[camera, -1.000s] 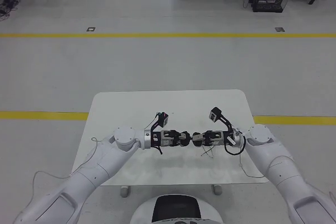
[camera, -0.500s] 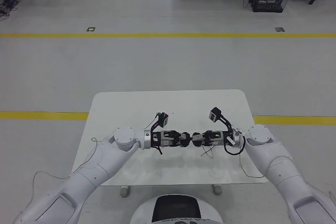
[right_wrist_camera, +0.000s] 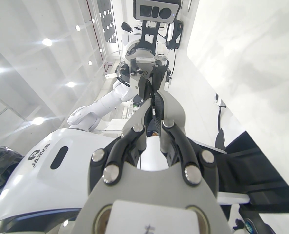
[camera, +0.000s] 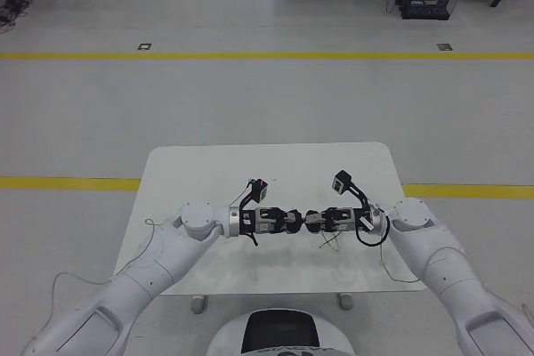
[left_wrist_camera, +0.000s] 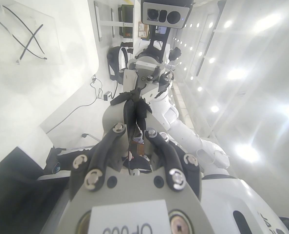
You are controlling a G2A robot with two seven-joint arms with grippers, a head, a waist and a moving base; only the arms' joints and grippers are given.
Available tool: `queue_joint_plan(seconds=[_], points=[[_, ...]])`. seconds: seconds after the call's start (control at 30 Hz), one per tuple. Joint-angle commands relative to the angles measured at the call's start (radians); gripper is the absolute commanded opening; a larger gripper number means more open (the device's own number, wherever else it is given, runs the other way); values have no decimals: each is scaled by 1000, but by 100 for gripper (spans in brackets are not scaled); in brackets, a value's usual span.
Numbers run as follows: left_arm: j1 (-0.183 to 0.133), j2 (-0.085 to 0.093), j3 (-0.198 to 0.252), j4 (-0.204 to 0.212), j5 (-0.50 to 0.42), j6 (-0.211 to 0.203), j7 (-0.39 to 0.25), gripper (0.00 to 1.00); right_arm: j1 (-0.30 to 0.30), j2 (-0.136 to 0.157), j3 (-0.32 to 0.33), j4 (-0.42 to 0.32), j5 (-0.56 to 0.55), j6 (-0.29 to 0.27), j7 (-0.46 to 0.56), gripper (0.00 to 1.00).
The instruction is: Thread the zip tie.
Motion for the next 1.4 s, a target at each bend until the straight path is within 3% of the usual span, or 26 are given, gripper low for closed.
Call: queue_joint_plan(seconds=[0.0, 0.03, 0.07, 0.5, 0.63, 0.83, 0.87, 0.97, 1.03, 1.07, 1.23, 1.37], points=[[-1, 0, 1, 0, 2, 0, -1, 0, 0, 0, -1, 1, -1, 1, 4, 2], [-2, 0, 2, 1, 6, 0, -2, 0, 1, 0, 0, 2, 0, 1, 7, 18], [-2, 0, 2, 1, 7, 0, -2, 0, 0, 0, 0, 3, 1, 3, 8, 100], [2, 4, -8, -2, 42, -22, 31, 0, -10, 17, 54, 16, 16, 17, 7, 100], [11, 3, -3, -6, 25, 4, 18, 0, -10, 17, 54, 16, 16, 17, 7, 100], [11, 3, -3, -6, 25, 4, 18, 0, -10, 17, 54, 16, 16, 17, 7, 100], [11, 4, -1, -12, 54, -7, 34, 0, -10, 17, 54, 16, 16, 17, 7, 100], [27, 14, -31, -33, 39, -93, 4, 0, -10, 17, 54, 16, 16, 17, 7, 100], [32, 27, -52, -47, 115, -170, 5, 0, -10, 17, 54, 16, 16, 17, 7, 100], [39, 32, -60, -56, 121, -185, -3, 0, -10, 17, 54, 16, 16, 17, 7, 100], [77, 56, -126, -126, 207, -185, 4, 0, -10, 17, 54, 16, 16, 17, 7, 100], [111, 65, -163, -146, 255, -185, 34, 0, -10, 17, 54, 16, 16, 17, 7, 100]])
